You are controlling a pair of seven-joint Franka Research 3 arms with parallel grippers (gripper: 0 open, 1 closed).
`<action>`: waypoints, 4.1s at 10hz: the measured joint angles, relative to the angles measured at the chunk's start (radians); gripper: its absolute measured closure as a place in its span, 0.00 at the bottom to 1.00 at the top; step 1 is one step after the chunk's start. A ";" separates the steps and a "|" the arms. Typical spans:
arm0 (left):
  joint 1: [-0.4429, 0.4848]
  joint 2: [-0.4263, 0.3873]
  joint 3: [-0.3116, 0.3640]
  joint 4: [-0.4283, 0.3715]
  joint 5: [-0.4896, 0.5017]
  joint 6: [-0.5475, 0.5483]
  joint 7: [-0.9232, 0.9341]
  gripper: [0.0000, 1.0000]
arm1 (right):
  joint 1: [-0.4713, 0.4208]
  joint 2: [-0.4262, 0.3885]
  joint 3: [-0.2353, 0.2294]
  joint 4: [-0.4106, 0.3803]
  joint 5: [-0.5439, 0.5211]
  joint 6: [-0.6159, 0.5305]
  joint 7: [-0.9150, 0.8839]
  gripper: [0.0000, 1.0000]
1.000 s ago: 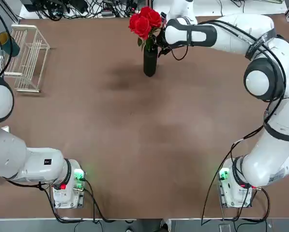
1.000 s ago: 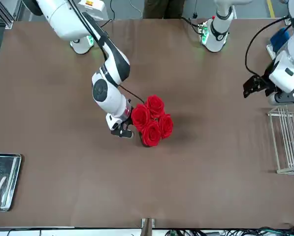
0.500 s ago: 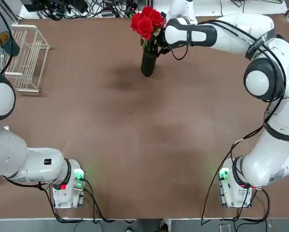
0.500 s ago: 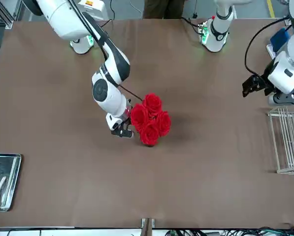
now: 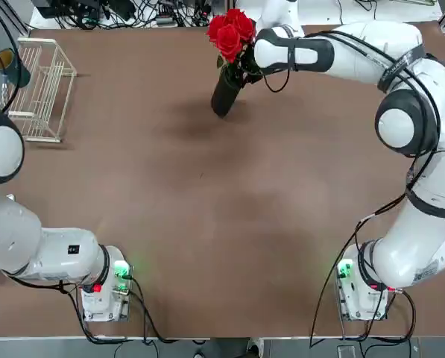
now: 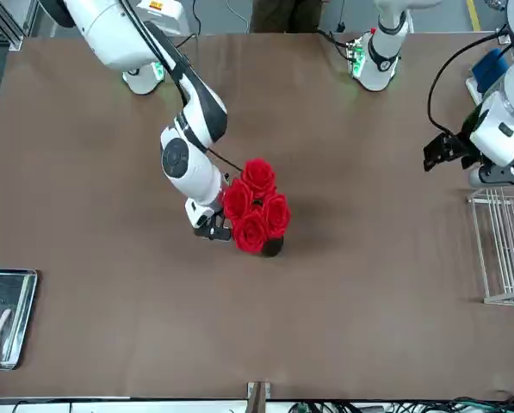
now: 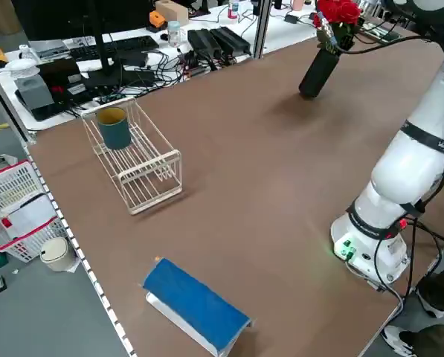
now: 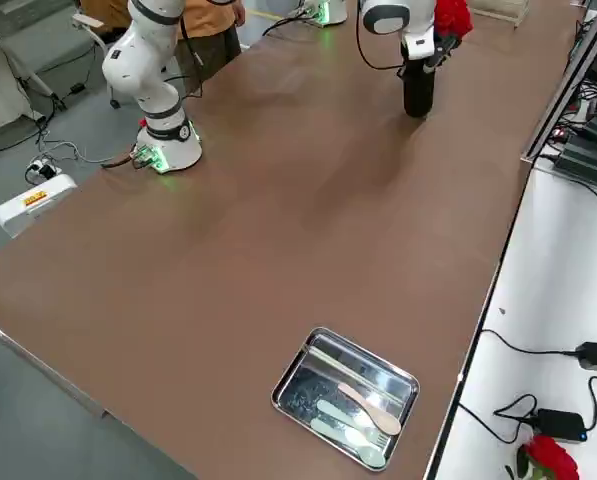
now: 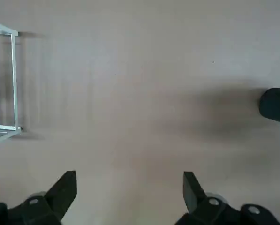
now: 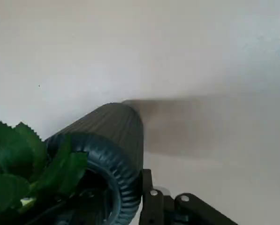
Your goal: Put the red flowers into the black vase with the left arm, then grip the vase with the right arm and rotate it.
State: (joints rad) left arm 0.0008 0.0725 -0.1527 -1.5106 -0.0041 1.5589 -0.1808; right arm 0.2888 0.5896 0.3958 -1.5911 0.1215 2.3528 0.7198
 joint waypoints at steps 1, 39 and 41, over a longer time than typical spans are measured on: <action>0.000 0.000 0.000 0.011 0.000 0.000 0.000 0.00 | 0.000 0.000 0.000 0.026 -0.047 -0.063 -0.002 0.73; 0.005 0.013 0.006 0.045 0.040 0.002 0.001 0.00 | -0.006 0.070 -0.015 0.272 -0.259 -0.275 -1.393 0.37; 0.005 0.013 0.006 0.045 0.040 0.002 0.001 0.00 | -0.009 0.070 -0.015 0.276 -0.251 -0.276 -1.393 0.37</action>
State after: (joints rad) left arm 0.0059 0.0852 -0.1464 -1.4657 0.0358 1.5611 -0.1803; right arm 0.2800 0.6596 0.3811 -1.3152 -0.1293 2.0772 -0.6732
